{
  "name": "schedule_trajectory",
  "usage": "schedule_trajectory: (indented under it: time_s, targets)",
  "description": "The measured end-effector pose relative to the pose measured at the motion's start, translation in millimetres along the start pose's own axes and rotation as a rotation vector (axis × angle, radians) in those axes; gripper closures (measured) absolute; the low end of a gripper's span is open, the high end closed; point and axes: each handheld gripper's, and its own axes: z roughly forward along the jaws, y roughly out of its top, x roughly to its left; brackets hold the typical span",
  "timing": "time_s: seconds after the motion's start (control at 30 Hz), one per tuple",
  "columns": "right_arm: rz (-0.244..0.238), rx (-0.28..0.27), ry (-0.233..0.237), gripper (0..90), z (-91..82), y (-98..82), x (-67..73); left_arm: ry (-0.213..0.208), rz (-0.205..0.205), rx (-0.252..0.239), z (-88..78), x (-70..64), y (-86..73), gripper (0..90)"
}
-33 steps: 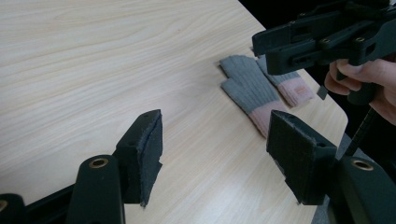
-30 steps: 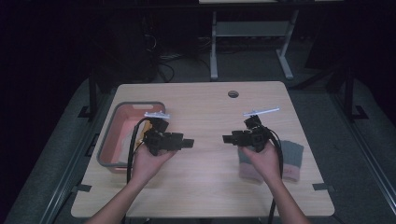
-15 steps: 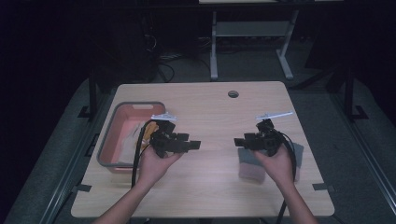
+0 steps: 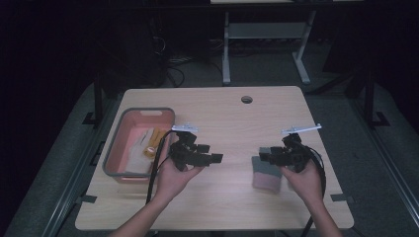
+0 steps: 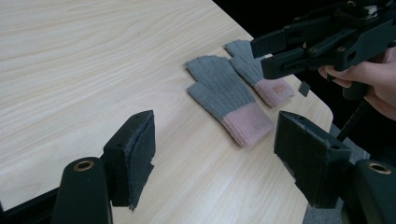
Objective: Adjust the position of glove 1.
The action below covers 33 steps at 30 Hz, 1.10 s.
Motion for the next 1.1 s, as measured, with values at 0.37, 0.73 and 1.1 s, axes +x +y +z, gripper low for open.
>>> schedule_trajectory:
  time_s: [0.37, 0.73, 1.1]
  targets:
    - [0.015, 0.03, -0.044, 42.6, -7.0, -20.9, -17.2, -0.012, 0.007, 0.002, 10.9, -5.1, -4.5, 28.5]
    - [0.02, 0.046, -0.096, 44.5, -14.4, -39.8, -32.9, -0.027, 0.018, 0.009, 20.1, -11.2, -9.0, 28.2]
    - [0.065, 0.048, -0.161, 46.7, -24.5, -61.2, -60.5, -0.031, 0.013, 0.024, 25.3, -9.6, -13.3, 28.3]
